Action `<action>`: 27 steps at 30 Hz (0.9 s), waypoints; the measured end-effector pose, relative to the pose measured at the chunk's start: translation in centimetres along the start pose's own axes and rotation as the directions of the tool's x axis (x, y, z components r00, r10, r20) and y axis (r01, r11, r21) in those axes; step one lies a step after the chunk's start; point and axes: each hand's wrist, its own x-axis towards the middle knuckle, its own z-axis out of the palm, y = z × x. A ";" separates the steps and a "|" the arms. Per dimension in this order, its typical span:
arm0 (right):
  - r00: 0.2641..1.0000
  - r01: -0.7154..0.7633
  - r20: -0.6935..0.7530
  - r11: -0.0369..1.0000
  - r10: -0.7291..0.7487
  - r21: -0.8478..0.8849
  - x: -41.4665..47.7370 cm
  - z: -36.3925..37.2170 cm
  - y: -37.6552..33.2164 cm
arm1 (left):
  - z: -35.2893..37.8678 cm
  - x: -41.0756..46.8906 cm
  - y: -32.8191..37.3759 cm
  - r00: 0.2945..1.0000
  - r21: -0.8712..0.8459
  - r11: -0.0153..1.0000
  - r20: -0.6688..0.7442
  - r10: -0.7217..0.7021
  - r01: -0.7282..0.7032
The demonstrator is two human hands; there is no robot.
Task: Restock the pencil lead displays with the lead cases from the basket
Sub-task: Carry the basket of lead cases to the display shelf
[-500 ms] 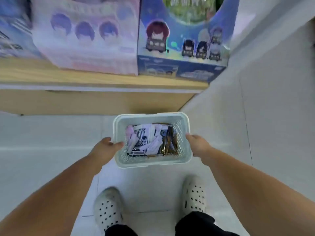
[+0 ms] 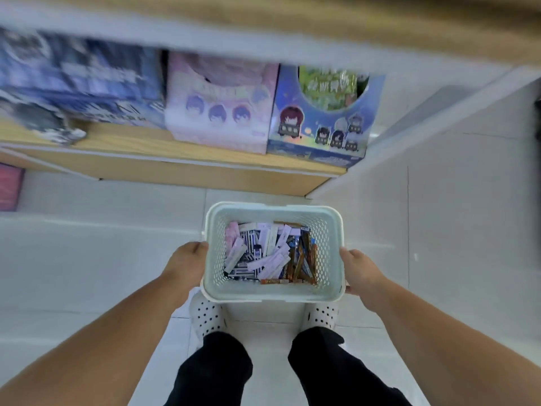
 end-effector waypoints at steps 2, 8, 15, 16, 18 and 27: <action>0.999 0.026 0.023 0.999 -0.026 -0.035 -5.4 -2.0 -0.9 | -2.5 -5.6 0.7 1.000 -0.007 1.000 0.009 0.004 -0.004; 0.987 0.125 0.104 0.991 -0.119 -0.048 -21.8 -8.0 -5.6 | -9.7 -23.7 3.8 0.996 -0.142 0.990 -0.087 -0.002 -0.011; 0.920 0.362 0.200 0.926 -0.337 -0.105 -32.6 -12.6 -12.0 | -14.0 -40.5 6.5 0.963 -0.371 0.923 -0.269 -0.001 -0.103; 0.905 0.391 0.224 0.914 -0.361 -0.108 -33.7 -12.8 -13.0 | -14.3 -42.4 6.6 0.955 -0.419 0.901 -0.296 -0.016 -0.115; 0.873 0.443 0.274 0.890 -0.403 -0.103 -36.6 -12.2 -15.1 | -15.1 -46.0 6.2 0.935 -0.514 0.846 -0.350 -0.055 -0.143; 0.675 0.695 0.490 0.699 -0.551 -0.170 -47.1 -0.3 -22.6 | -23.4 -52.1 -1.1 0.803 -0.773 0.586 -0.499 -0.327 -0.242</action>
